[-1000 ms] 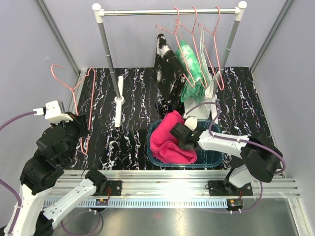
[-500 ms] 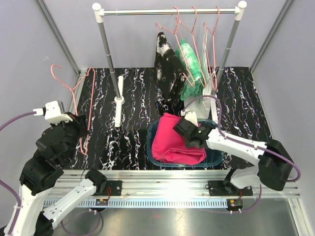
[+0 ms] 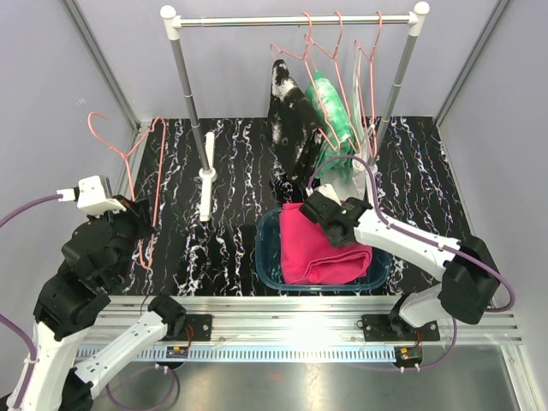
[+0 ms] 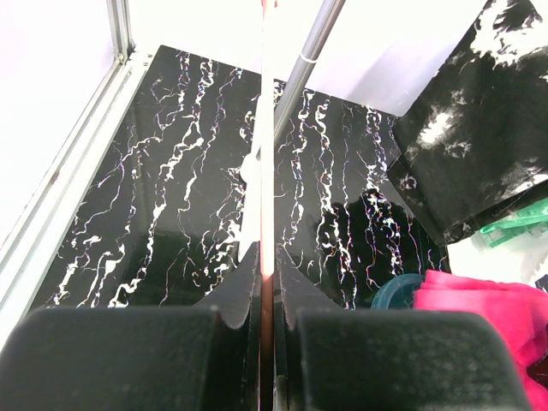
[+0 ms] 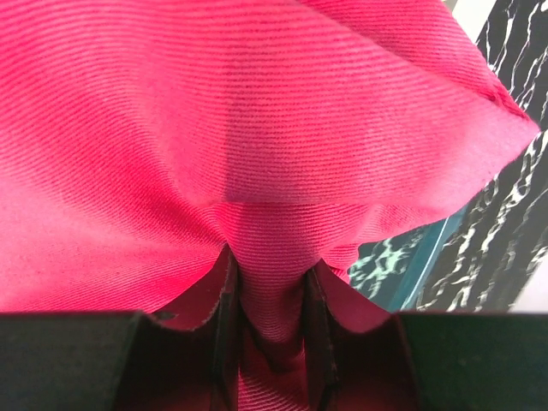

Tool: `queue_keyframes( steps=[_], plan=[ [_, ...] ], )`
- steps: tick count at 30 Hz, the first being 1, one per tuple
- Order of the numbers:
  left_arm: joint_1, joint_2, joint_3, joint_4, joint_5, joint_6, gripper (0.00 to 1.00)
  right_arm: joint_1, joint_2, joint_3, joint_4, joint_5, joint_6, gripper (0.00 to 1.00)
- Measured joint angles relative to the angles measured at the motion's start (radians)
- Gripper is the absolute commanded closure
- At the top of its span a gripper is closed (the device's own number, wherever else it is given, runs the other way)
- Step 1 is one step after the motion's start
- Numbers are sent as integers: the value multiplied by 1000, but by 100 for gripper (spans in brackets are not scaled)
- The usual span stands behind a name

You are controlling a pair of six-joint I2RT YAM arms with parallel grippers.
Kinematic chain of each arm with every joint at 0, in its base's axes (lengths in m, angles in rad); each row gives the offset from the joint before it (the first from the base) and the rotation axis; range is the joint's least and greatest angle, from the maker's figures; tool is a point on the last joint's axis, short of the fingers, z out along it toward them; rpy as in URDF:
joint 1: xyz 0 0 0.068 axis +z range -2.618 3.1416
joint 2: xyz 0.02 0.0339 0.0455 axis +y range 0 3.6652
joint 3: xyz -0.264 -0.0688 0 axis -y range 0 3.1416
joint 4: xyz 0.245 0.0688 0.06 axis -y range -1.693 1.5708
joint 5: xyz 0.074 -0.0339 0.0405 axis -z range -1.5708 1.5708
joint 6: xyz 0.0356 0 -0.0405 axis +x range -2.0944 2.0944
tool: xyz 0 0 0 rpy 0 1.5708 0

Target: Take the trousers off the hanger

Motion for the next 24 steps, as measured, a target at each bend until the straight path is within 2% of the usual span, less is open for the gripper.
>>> queue_keyframes(
  steps=[1, 2, 4, 5, 7, 8, 10, 14, 18, 19, 20, 24],
  plan=[
    [0, 0, 0, 0, 0, 0, 100, -5, 2, -5, 3, -1, -23, 93],
    [0, 0, 0, 1, 0, 0, 100, -8, 3, -9, 6, -3, -39, 87],
    [0, 0, 0, 2, 1, 0, 100, -10, 10, -12, 19, -9, -82, 61],
    [0, 0, 0, 2, 1, 0, 100, -11, 10, -12, 25, -14, -94, 54],
    [0, 0, 0, 2, 3, 0, 100, -11, 5, -12, 33, -26, -122, 33],
    [0, 0, 0, 2, 3, 0, 100, -11, -5, -12, 35, -31, -135, 29],
    [0, 1, 4, -1, 3, 4, 100, -13, -47, -10, 45, -51, -150, 13],
    [0, 1, 20, -2, 2, 9, 100, -13, -194, 29, 39, -50, -135, 12],
    [0, 1, 26, -2, 2, 14, 100, -15, -319, 99, 63, -85, -53, 13],
    [0, 2, 26, -2, 3, 14, 100, -16, -330, 103, 78, -106, -18, 12],
    [0, 2, 26, -2, 3, 14, 100, -16, -334, 98, 94, -127, 20, 1],
    [0, 2, 26, 0, 5, 14, 100, -16, -256, -2, 187, -218, 163, 1]
  ],
)
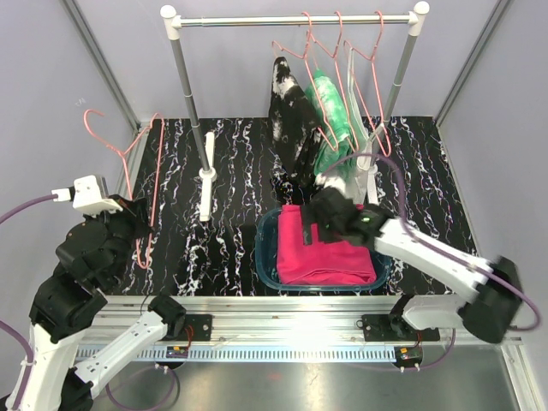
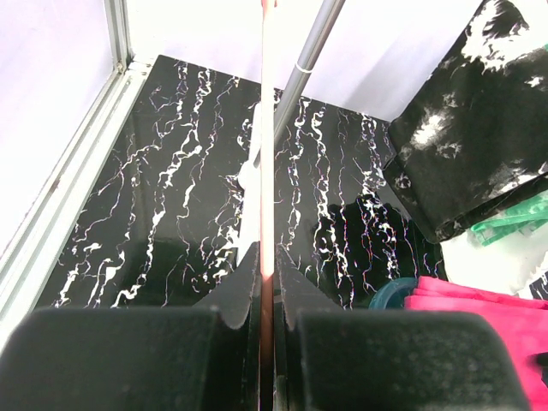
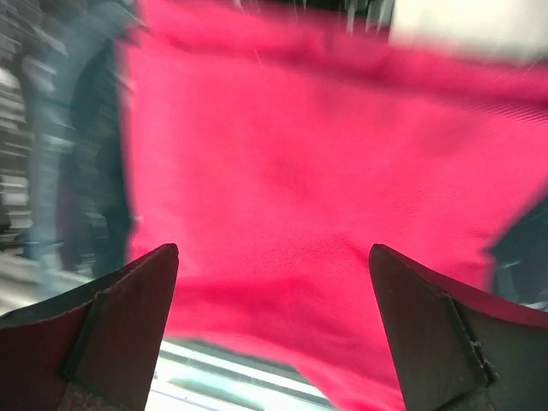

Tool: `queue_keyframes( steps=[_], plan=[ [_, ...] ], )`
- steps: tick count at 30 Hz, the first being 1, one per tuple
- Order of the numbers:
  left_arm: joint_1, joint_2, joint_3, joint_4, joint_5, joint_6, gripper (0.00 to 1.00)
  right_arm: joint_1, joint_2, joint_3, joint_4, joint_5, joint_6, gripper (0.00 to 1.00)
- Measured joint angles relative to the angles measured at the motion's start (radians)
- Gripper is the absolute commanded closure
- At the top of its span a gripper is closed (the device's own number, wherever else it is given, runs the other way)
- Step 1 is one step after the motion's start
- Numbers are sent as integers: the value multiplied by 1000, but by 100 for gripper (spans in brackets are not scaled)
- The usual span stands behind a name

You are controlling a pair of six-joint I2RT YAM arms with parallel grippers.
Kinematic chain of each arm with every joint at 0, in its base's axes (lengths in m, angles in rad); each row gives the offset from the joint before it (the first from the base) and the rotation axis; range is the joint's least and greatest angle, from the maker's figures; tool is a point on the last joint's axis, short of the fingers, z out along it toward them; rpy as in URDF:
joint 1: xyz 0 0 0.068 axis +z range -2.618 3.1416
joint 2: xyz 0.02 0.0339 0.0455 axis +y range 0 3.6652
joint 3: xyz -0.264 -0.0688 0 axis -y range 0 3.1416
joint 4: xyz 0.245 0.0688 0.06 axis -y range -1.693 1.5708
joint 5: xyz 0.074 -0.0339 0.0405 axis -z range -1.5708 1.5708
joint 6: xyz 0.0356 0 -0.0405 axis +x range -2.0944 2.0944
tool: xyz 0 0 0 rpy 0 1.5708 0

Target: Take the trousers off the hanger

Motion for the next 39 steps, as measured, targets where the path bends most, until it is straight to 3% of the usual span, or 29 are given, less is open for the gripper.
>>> queue_keyframes(
  steps=[7, 18, 28, 39],
  plan=[
    [0, 18, 0, 1, 11, 0, 100, 20, 335, -184, 57, -39, 212, 1],
    [0, 41, 8, -8, 26, 13, 100, 132, 331, -135, 31, 21, 306, 1],
    [0, 145, 25, 50, 138, 48, 100, 142, -95, 136, -108, 127, 242, 1],
    [0, 426, 152, 207, 244, 108, 100, 142, -514, 111, -111, 124, 145, 1]
  ],
)
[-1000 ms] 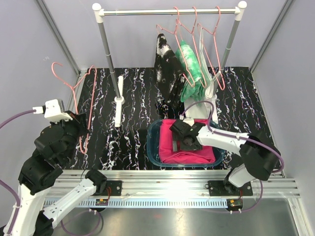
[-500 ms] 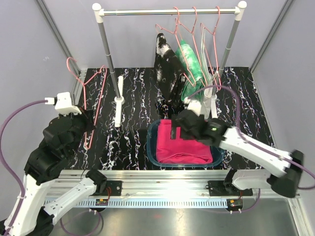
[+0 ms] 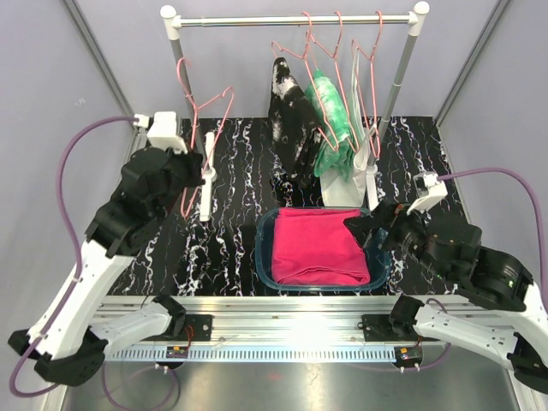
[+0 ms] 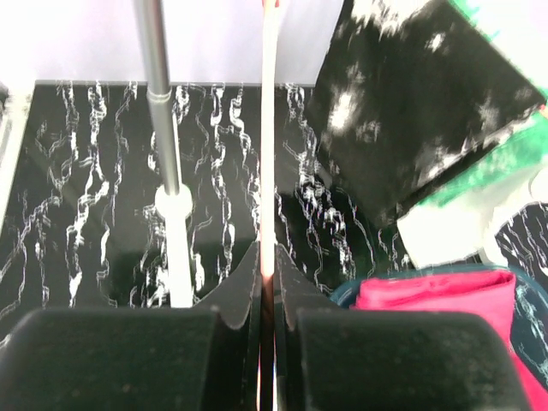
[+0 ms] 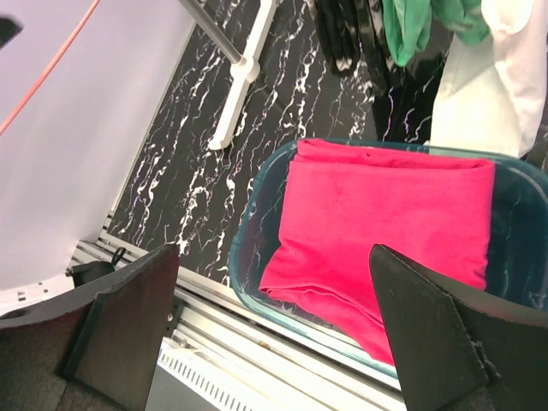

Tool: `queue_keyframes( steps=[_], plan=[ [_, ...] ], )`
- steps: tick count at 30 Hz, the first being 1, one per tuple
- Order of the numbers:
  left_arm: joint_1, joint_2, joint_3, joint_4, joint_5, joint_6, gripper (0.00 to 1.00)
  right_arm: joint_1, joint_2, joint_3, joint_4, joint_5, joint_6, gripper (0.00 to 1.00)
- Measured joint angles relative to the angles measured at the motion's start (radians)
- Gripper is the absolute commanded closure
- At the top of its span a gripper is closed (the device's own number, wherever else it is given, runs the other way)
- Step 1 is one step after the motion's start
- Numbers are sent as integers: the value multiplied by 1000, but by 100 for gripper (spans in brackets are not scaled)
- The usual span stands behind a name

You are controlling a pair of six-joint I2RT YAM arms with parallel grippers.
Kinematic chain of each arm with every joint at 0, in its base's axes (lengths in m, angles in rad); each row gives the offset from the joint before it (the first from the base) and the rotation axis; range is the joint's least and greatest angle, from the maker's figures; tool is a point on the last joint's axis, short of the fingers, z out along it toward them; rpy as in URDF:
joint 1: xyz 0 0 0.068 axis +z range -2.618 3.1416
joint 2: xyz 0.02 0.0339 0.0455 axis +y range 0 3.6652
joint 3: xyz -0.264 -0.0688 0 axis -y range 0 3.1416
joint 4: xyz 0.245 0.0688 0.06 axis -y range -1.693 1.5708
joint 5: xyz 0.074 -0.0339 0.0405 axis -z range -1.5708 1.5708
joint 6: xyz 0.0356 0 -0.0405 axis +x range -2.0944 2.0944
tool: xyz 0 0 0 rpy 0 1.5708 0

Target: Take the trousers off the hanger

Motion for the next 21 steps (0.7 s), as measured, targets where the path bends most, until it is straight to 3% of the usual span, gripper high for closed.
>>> queue_keyframes(
  steps=[12, 21],
  plan=[
    [1, 259, 181, 259, -26, 172, 100, 0, 31, -23, -16, -10, -100, 1],
    [72, 515, 378, 279, -43, 193, 100, 0, 34, -79, 2, -52, -112, 1]
  ],
)
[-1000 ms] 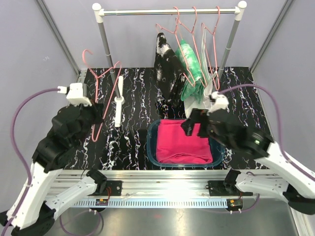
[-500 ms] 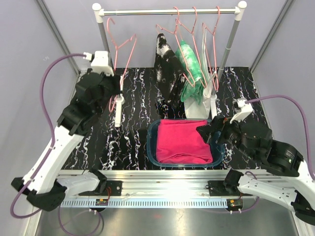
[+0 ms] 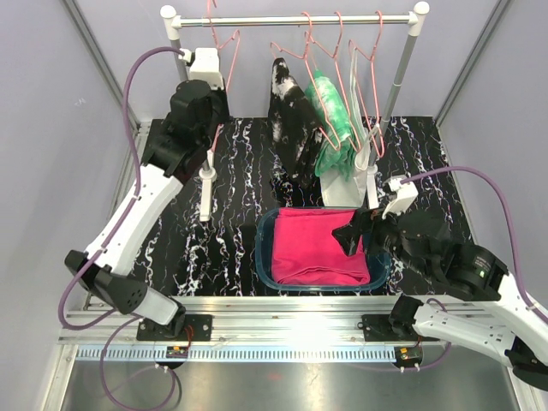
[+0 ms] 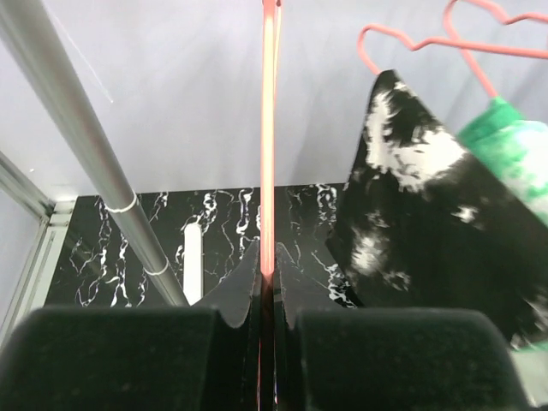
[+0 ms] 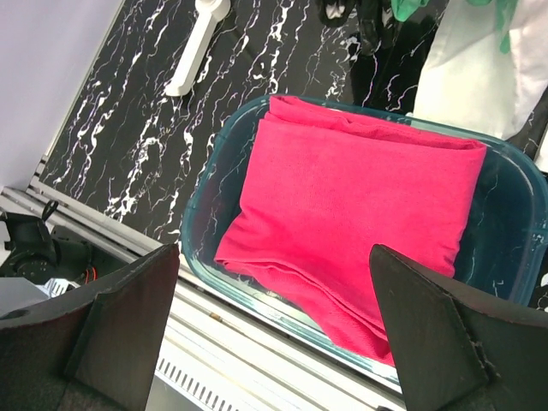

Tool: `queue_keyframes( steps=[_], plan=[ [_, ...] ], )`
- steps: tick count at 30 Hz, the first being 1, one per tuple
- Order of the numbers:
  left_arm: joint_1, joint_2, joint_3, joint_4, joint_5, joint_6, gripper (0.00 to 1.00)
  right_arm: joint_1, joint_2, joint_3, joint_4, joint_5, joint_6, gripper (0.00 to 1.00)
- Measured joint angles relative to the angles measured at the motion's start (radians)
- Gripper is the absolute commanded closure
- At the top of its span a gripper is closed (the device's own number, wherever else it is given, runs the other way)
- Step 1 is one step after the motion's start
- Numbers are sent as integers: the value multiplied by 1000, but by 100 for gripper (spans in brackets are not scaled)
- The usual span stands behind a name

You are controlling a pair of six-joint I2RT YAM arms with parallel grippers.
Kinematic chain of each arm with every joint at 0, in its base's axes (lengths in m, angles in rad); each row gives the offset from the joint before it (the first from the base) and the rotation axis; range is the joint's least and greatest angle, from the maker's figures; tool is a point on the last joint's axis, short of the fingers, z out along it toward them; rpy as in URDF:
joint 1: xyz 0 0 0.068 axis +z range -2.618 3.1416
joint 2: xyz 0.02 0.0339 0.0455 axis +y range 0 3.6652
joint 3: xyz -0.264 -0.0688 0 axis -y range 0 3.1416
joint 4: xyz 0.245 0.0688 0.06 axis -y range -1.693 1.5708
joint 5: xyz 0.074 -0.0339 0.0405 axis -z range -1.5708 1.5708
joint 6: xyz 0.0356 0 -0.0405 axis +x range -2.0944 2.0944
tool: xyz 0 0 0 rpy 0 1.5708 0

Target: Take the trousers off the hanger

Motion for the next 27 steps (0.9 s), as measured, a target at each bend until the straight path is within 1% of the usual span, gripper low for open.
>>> queue_keyframes(
  steps=[6, 7, 9, 10, 13, 14, 15, 16, 17, 19, 21, 24, 27],
  plan=[
    [22, 53, 16, -48, -8, -41, 100, 0, 32, -1, -1, -11, 1, 1],
    [23, 54, 16, -58, -10, -48, 97, 0, 35, -1, -2, -12, 1, 1],
    [25, 52, 13, -66, -14, -60, 85, 0, 37, -1, -2, -14, 2, 1],
    [25, 47, 5, -64, -17, -64, 74, 0, 37, -1, -3, -13, 5, 1],
    [26, 25, -27, -67, -23, -80, 61, 0, 29, -1, -14, -5, 8, 1],
    [26, 19, -30, -71, -22, -84, 45, 0, 24, -1, -17, -2, 8, 0],
    [26, 14, -31, -79, -21, -88, 35, 0, 20, -1, -20, 1, 8, 1],
    [26, 8, -30, -85, -17, -94, 28, 0, 15, -1, -23, 4, 8, 0],
    [26, 2, -29, -94, -12, -101, 19, 0, 8, 2, -30, 10, 8, 1],
    [26, -14, -27, -112, 6, -112, 12, 0, -3, 9, -47, 33, 10, 1],
    [27, -38, -27, -132, 39, -128, 7, 0, -15, 16, -64, 63, 16, 1],
    [27, -97, -34, -160, 93, -150, 3, 0, -40, 20, -84, 127, 27, 1],
    [27, -192, -50, -174, 151, -169, 1, 0, -57, 26, -101, 183, 34, 1]
  ],
)
